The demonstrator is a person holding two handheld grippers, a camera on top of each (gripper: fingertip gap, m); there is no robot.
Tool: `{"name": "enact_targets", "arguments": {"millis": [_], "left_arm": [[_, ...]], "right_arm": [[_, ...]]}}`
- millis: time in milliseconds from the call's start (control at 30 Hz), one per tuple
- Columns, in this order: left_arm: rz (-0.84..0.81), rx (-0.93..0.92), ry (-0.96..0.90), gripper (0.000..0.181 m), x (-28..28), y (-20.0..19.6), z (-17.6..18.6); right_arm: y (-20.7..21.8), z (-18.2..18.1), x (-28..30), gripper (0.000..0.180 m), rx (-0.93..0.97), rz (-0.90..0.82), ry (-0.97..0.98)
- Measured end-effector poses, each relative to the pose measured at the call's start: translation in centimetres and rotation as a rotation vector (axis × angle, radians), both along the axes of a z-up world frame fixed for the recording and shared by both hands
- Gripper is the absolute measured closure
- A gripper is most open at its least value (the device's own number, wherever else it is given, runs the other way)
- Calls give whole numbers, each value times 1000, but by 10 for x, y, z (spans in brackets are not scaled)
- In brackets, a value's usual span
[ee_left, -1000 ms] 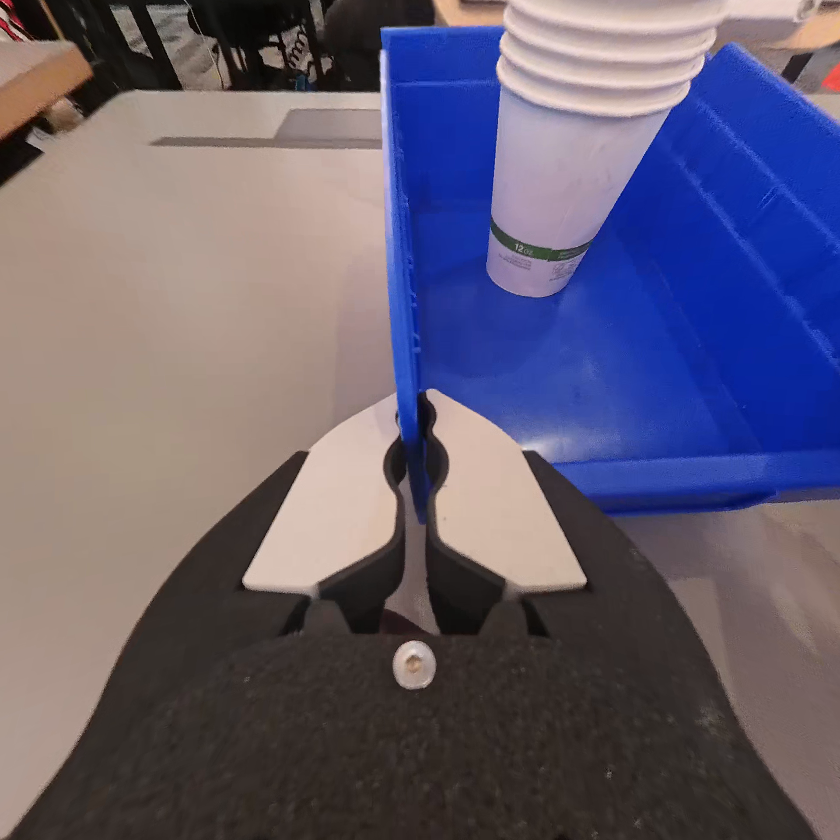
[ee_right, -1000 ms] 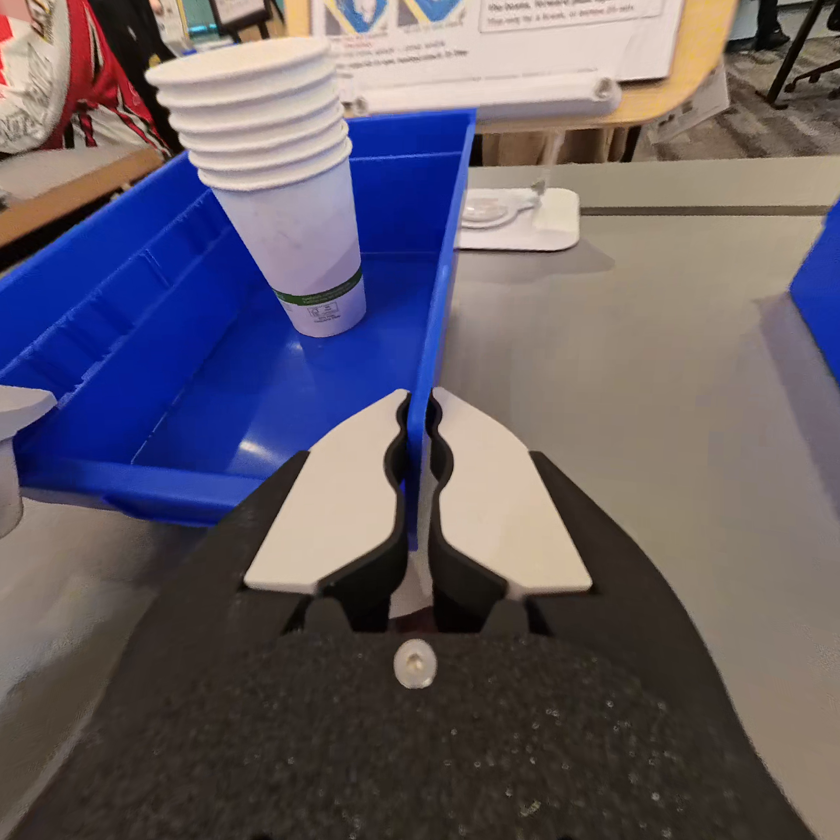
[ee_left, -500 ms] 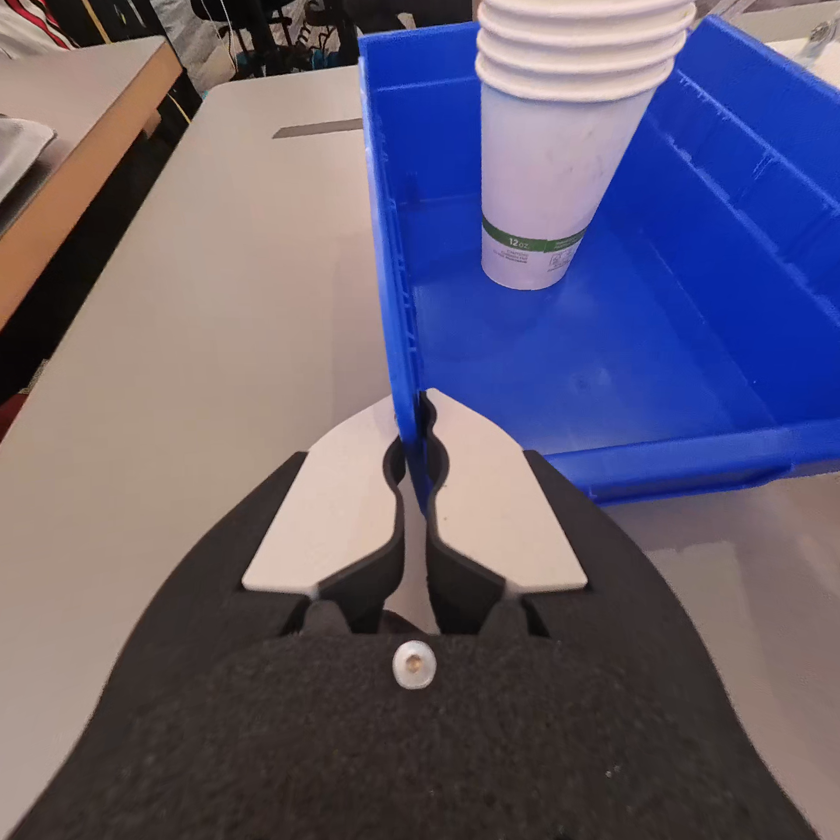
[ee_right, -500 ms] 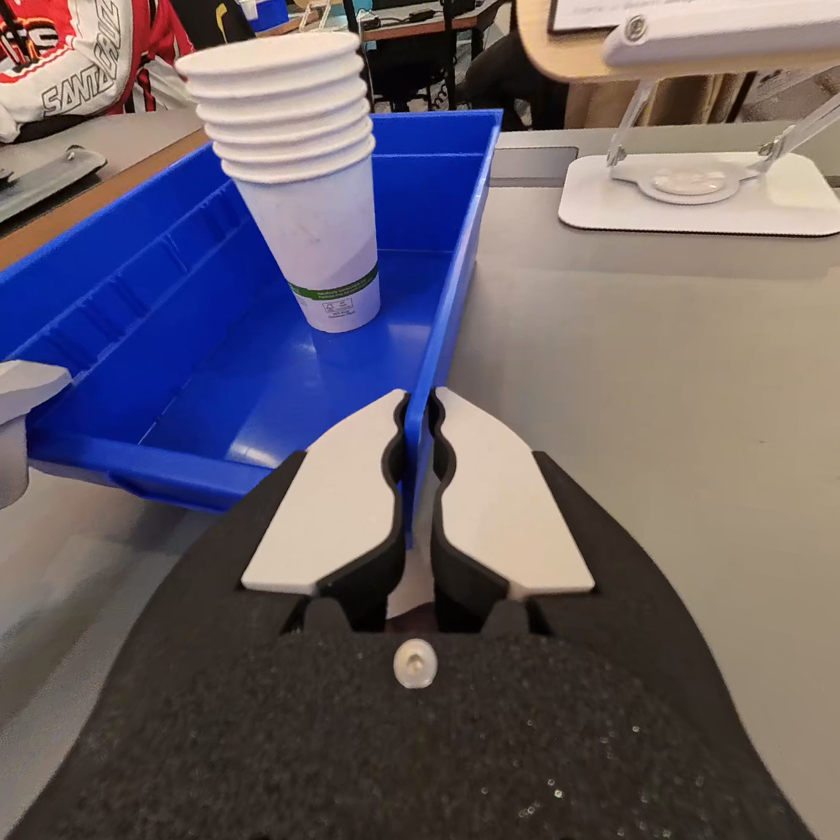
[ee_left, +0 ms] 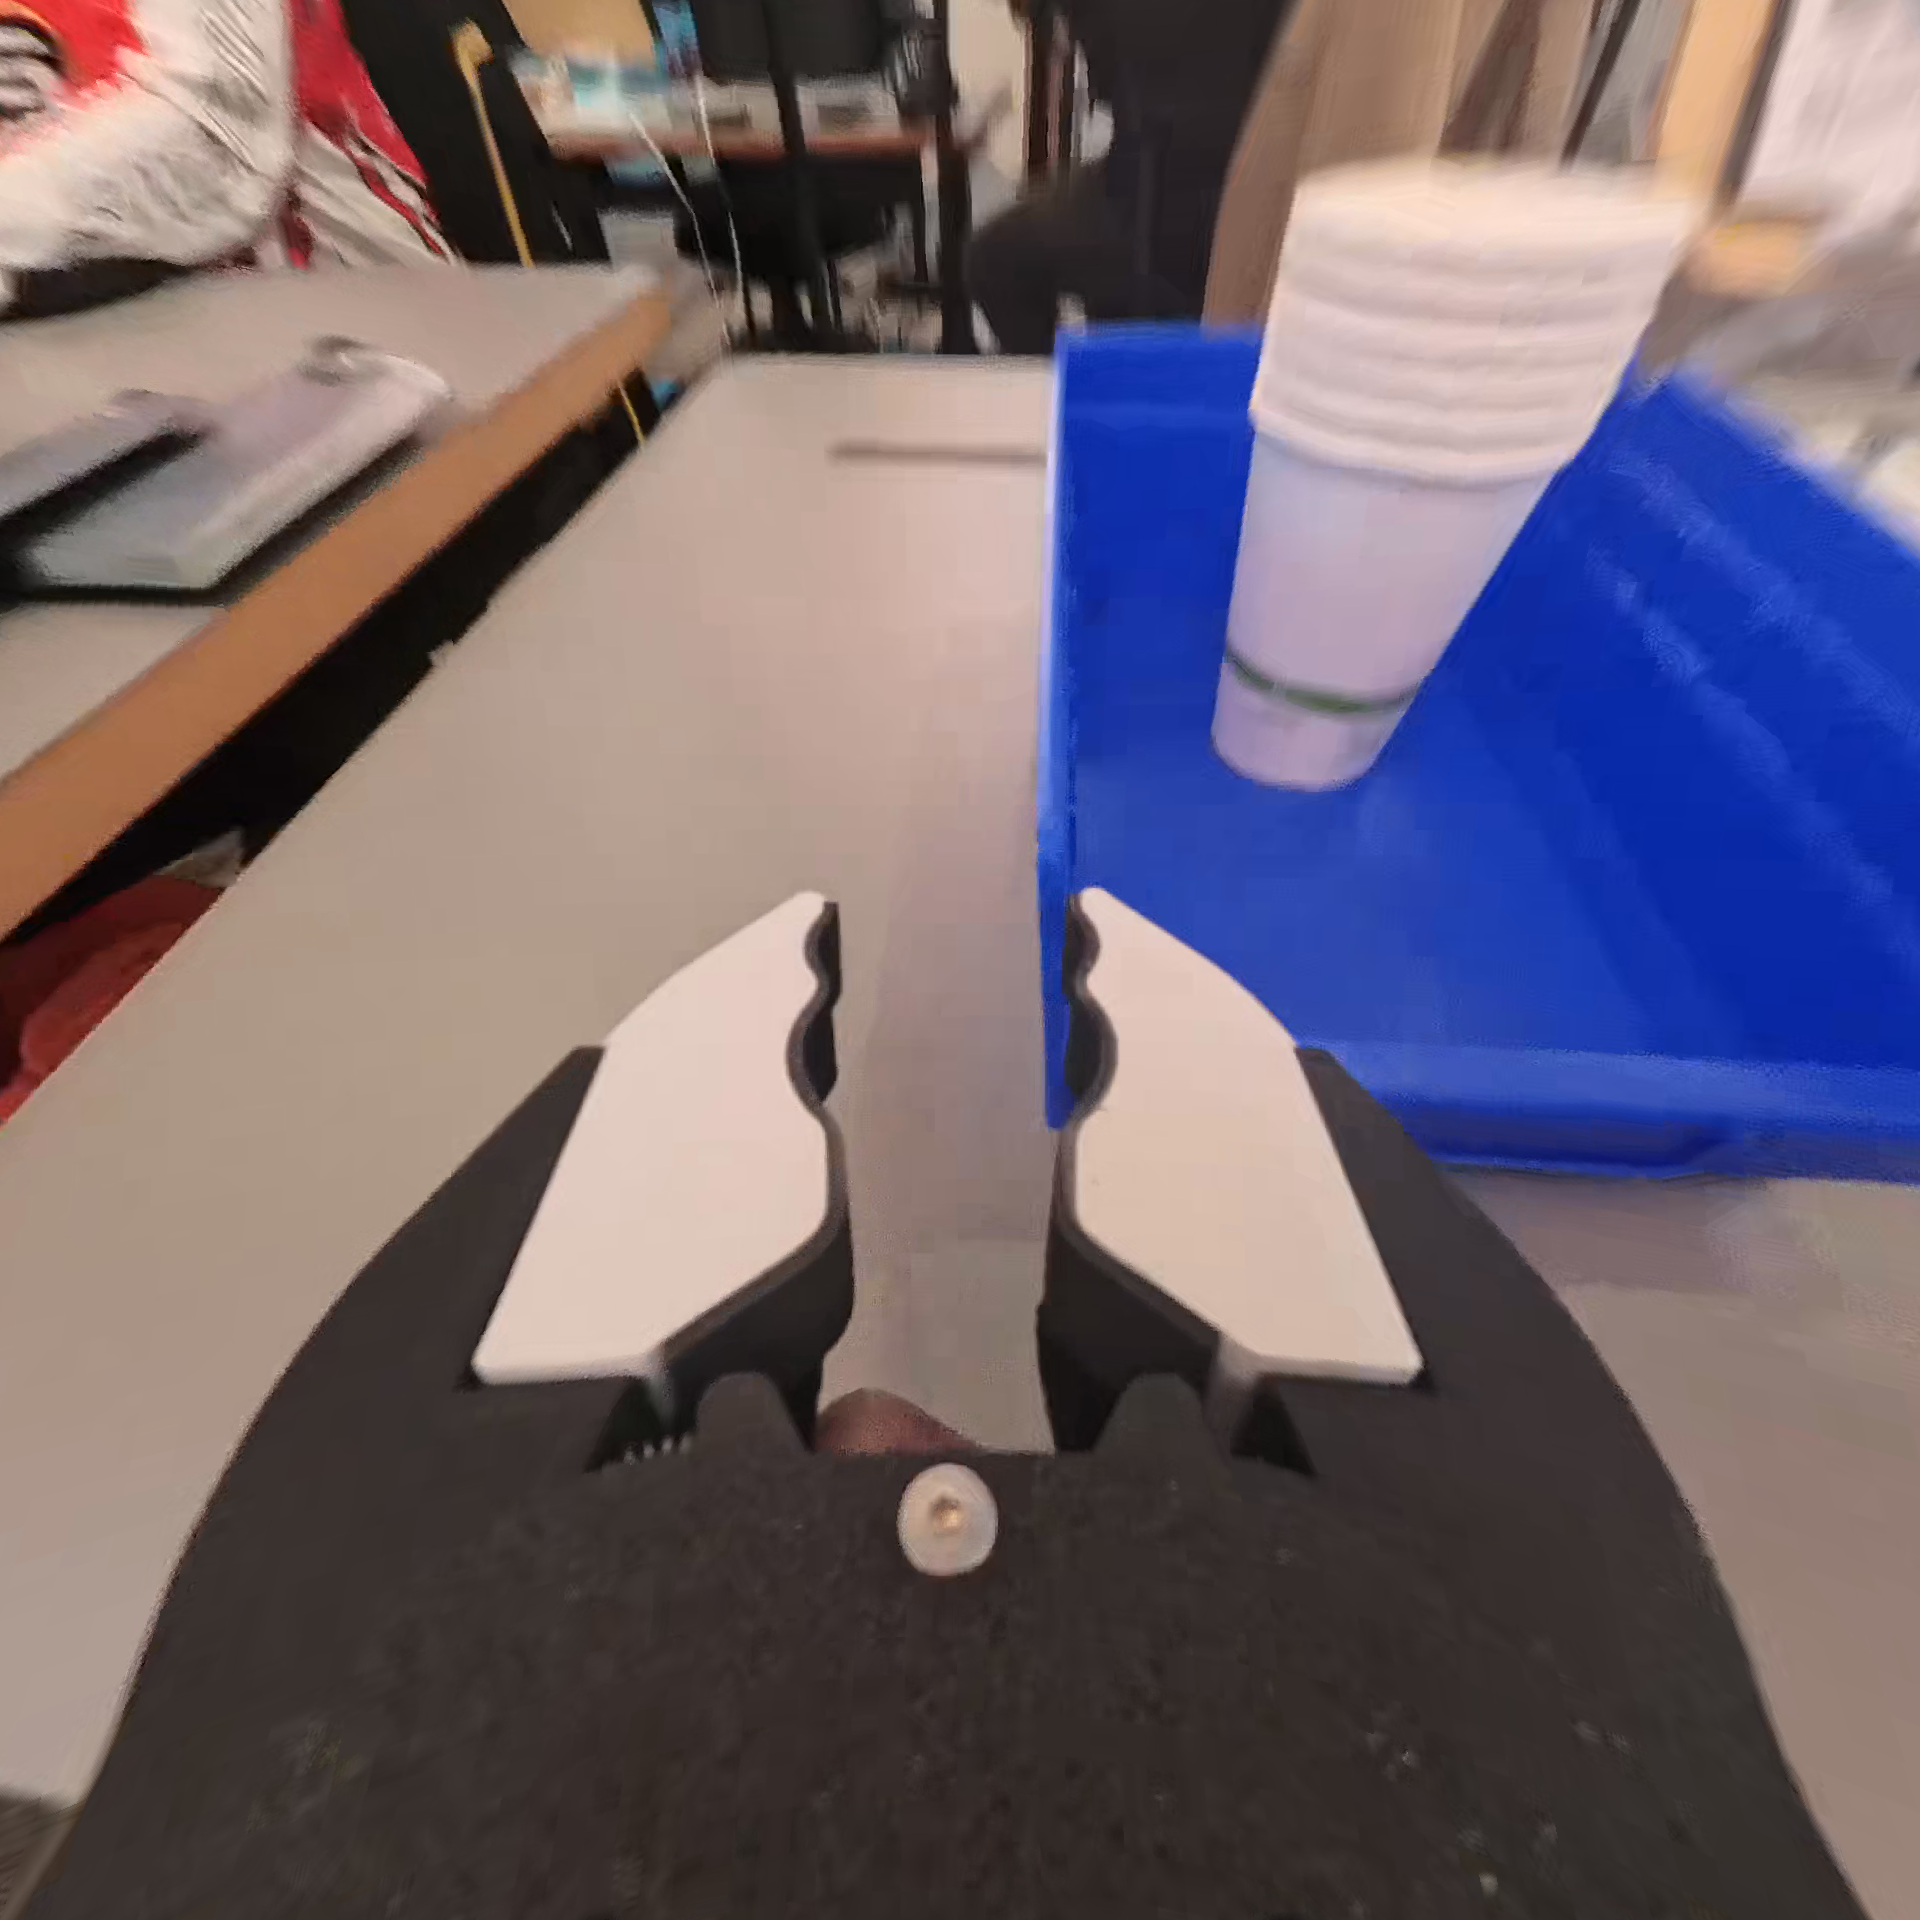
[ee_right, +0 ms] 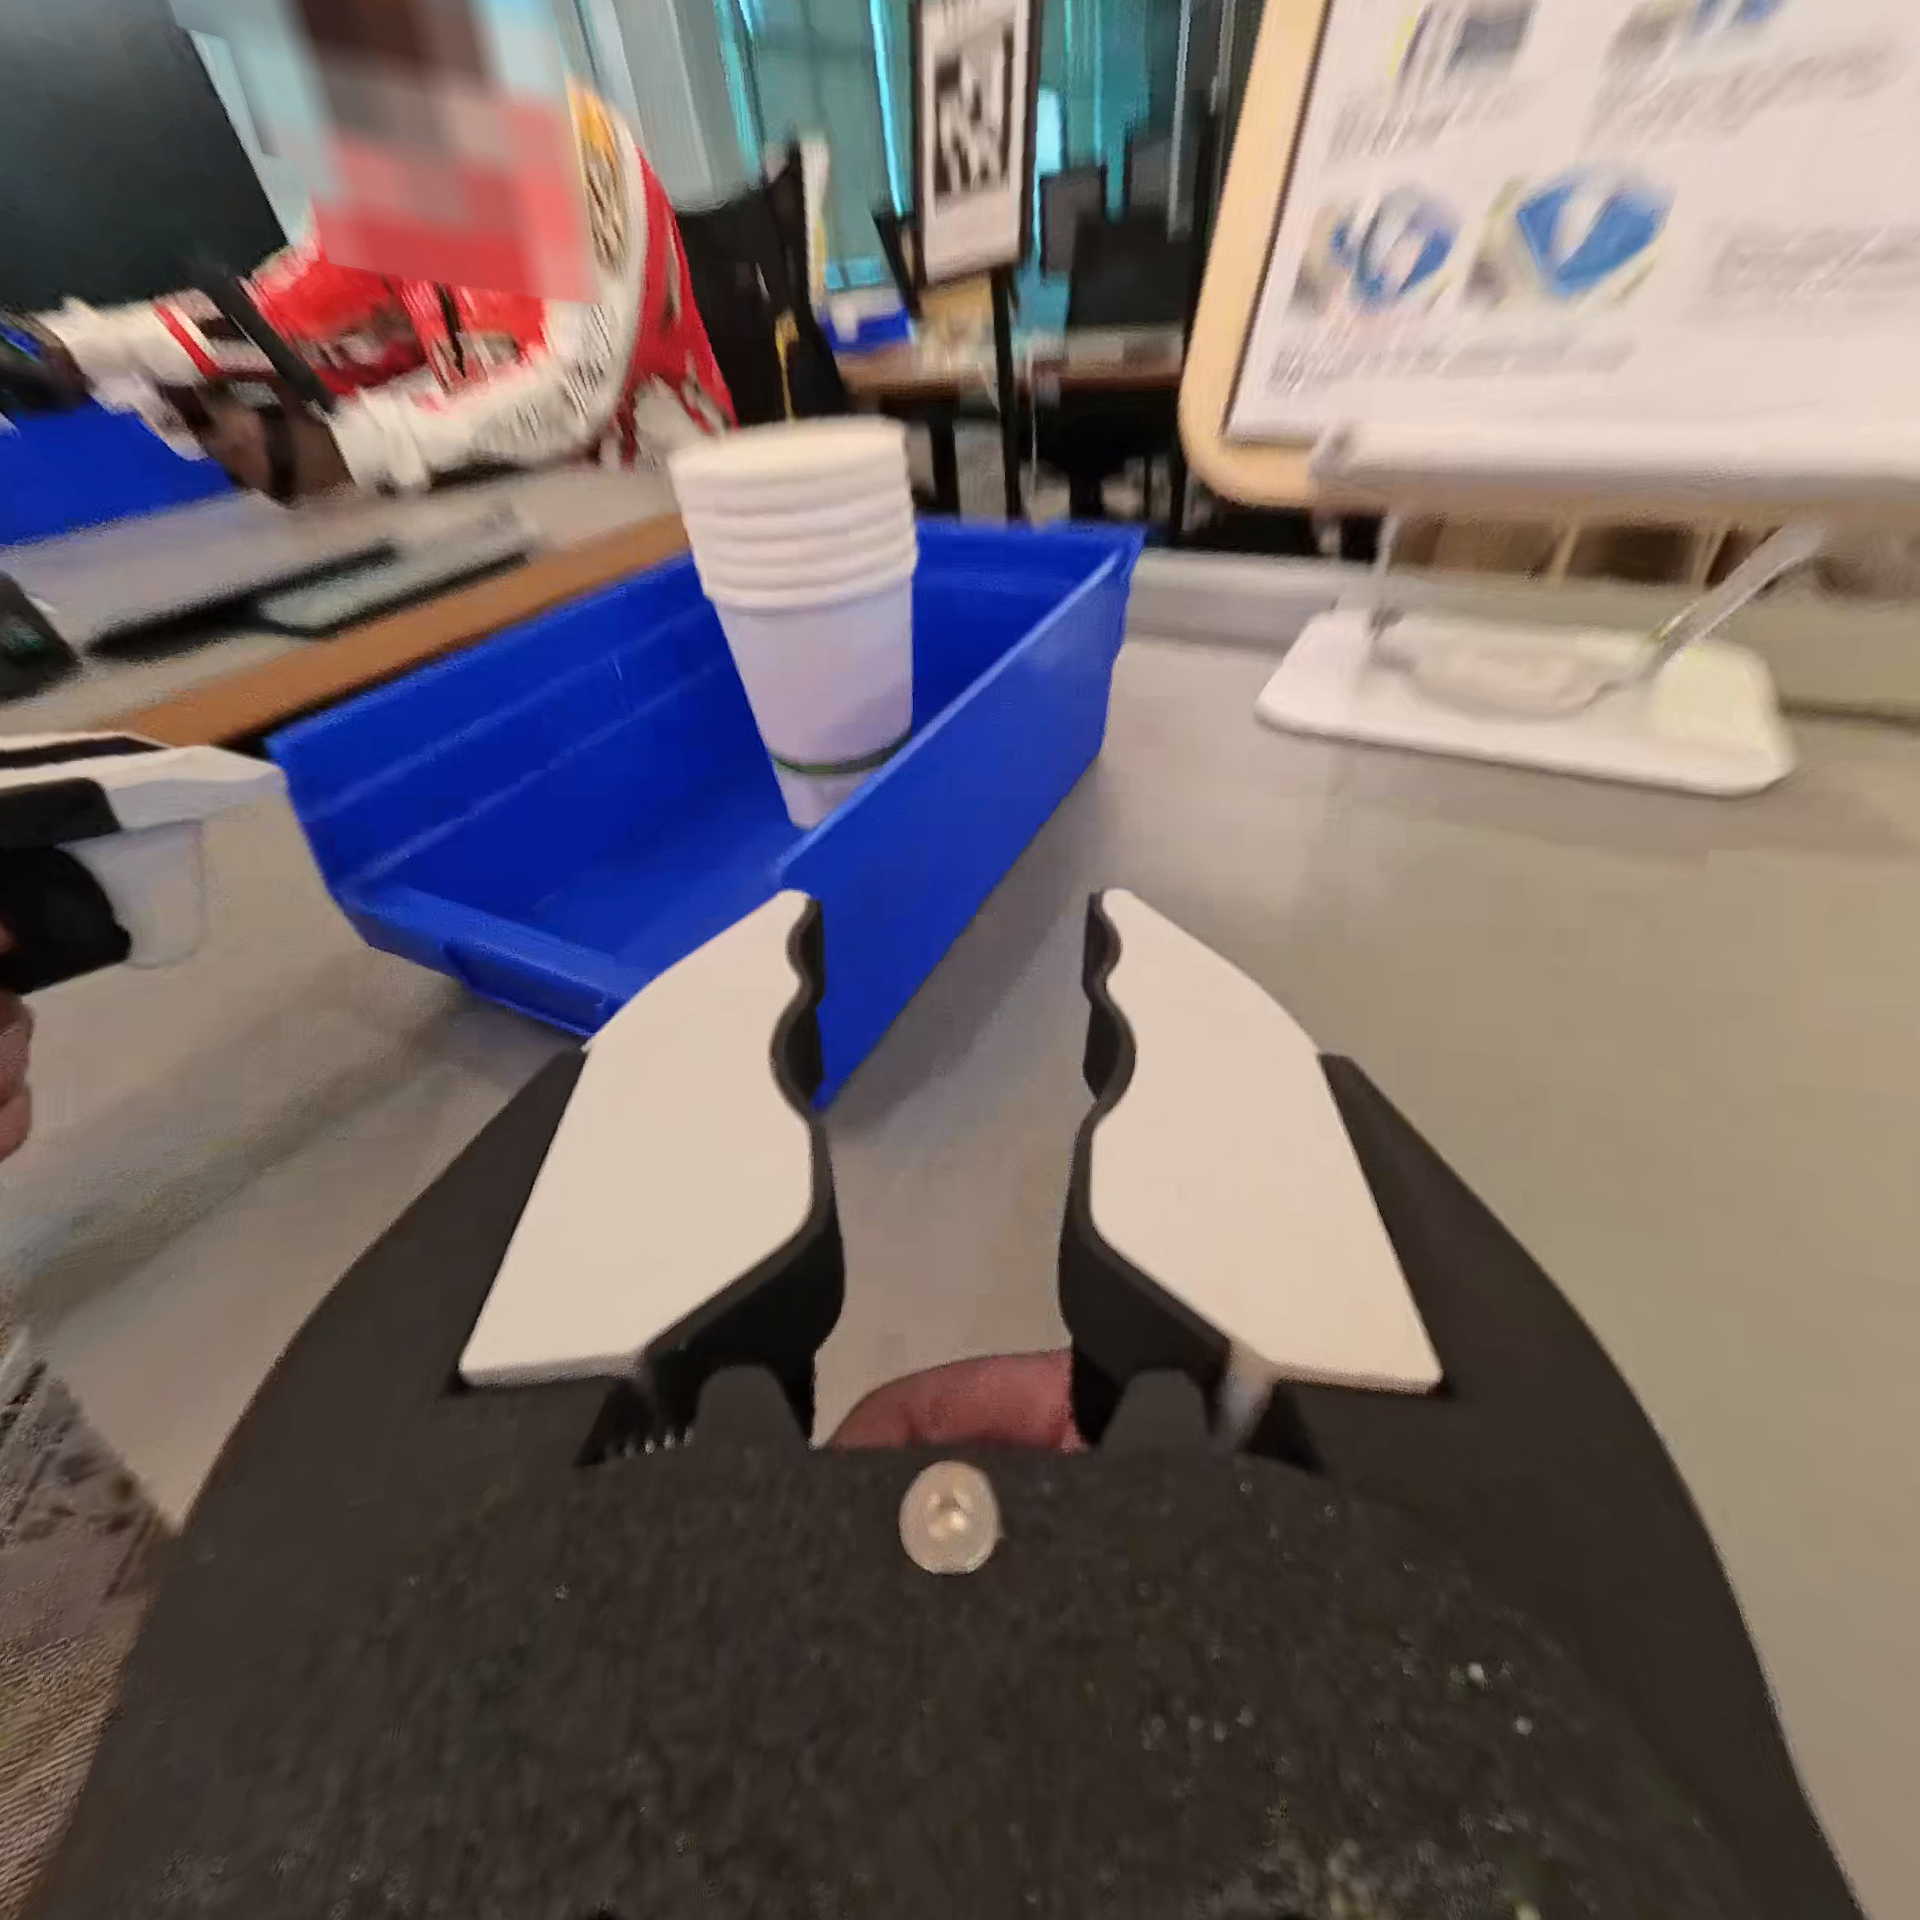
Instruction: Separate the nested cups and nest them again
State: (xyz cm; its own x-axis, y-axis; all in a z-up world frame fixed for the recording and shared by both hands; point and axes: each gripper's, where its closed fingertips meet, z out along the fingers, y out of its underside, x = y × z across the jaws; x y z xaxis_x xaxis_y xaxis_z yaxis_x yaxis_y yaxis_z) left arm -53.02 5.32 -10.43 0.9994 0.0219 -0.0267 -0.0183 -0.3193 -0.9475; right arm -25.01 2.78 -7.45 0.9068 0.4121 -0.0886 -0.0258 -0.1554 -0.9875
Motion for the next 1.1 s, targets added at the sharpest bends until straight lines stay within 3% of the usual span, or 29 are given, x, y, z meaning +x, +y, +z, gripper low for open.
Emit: {"name": "enact_targets", "arguments": {"millis": [133,300,433,600,700,967,1100], "left_arm": [[-22,93,-167,137,26,-44,32],[-183,71,-231,132,135,-68,27],[-180,57,-203,139,215,-68,13],[-194,64,-29,134,267,-66,4],[-239,44,-75,136,277,-71,-2],[-231,-21,-115,134,260,-75,-16],[-184,8,-110,134,230,-59,5]], "right_arm": [[-34,26,95,138,110,-13,-18],[-46,7,197,141,19,-19,-13],[-44,-9,260,143,-12,-106,18],[-55,-25,270,143,-85,-25,75],[-63,-33,272,141,-104,-10,73],[-73,-35,272,142,-88,-1,60],[-76,-31,269,144,-69,18,55]]}}
